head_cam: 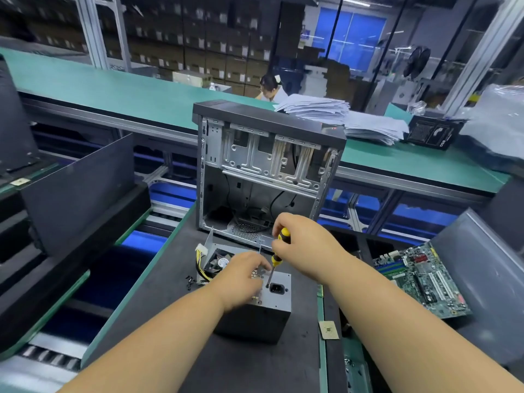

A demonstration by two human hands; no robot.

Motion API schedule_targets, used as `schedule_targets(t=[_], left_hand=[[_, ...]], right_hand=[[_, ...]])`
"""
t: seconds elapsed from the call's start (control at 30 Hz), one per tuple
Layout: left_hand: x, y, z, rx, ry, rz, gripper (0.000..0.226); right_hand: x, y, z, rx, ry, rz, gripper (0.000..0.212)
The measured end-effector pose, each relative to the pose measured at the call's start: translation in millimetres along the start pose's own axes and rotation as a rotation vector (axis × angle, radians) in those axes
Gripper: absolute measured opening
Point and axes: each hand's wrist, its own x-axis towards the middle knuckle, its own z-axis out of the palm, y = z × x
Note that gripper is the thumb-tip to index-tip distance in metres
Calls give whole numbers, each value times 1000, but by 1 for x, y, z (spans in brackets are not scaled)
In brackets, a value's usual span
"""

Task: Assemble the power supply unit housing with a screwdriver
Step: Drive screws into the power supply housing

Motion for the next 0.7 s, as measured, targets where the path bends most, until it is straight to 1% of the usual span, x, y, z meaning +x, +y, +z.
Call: schedule_targets(t=[0.07,0.1,0.17,0.23,0.3,0.43,0.57,0.63,0.7], left_hand=[[9,8,-8,-6,-18,-41,29],[15,11,-12,73,-44,-44,25],[27,19,-17,214,-156,-96,23],[39,22,-18,229,-274,-161,23],[50,21,-18,210,-341,-195,33],[65,7,-18,152,-489,-197,25],[77,-1,-22,116,-599,-199,39],[82,-2,-25,72,-672,-223,35],[85,-5,-24,-10,-719,-274,24]], right_hand=[[-2,0,2,-8,-3,-43,12],[-2,0,3,-50,4,-55,12],[-1,0,4,-136,18,-62,15],[-1,1,3,-134,9,-68,17],[-1,1,1,-68,-12,-65,10],[-4,2,1,33,-19,-41,19],[-7,6,3,43,5,-24,12],[-8,6,2,52,0,-23,8],[-10,6,0,45,-19,-29,9]])
